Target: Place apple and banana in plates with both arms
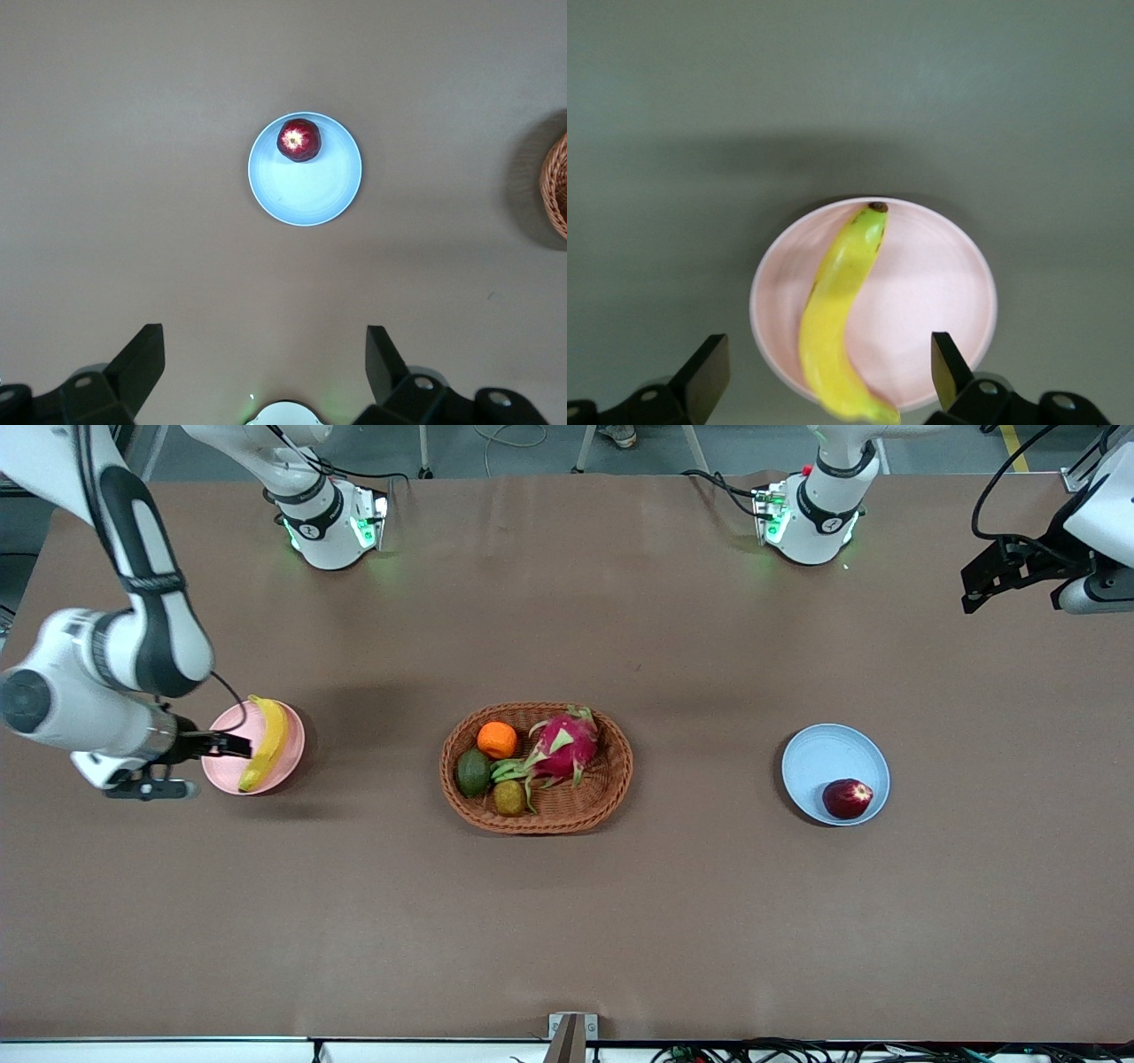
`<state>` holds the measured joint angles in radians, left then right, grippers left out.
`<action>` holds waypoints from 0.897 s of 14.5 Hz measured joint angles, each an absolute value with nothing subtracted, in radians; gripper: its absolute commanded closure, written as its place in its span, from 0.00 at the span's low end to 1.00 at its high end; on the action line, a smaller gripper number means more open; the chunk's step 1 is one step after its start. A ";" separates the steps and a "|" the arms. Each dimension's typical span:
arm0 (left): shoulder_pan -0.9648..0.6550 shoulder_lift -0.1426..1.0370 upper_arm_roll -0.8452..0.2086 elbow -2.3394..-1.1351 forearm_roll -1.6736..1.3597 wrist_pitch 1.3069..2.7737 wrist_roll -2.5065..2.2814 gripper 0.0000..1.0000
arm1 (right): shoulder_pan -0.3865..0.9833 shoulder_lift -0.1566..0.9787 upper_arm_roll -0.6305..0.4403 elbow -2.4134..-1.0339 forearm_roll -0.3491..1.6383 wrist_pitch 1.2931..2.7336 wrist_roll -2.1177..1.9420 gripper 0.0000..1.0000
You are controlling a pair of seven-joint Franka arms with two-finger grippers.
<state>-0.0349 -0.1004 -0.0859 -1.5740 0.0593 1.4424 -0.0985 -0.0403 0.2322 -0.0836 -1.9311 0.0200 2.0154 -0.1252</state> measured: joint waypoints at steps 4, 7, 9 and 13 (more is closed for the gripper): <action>-0.036 -0.101 -0.088 -1.582 0.055 1.453 -0.098 0.00 | -0.040 0.169 -0.083 -1.561 0.020 1.624 -0.124 0.00; -0.036 -0.101 -0.089 -1.584 0.026 1.455 -0.098 0.00 | -0.041 0.159 -0.085 -1.419 0.020 1.515 -0.123 0.00; -0.037 -0.100 -0.090 -1.586 0.022 1.457 -0.098 0.00 | -0.045 0.159 -0.089 -1.388 0.019 1.510 -0.129 0.00; -0.042 -0.096 -0.094 -1.587 0.020 1.465 -0.098 0.00 | -0.049 0.160 -0.090 -1.359 0.019 1.512 -0.130 0.00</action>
<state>-0.0420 -0.0961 -0.0942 -1.5871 0.0199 1.4653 -0.0982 -0.0492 0.1602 -0.0904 -1.3588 0.0191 1.5124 -0.1305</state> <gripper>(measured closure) 0.000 0.000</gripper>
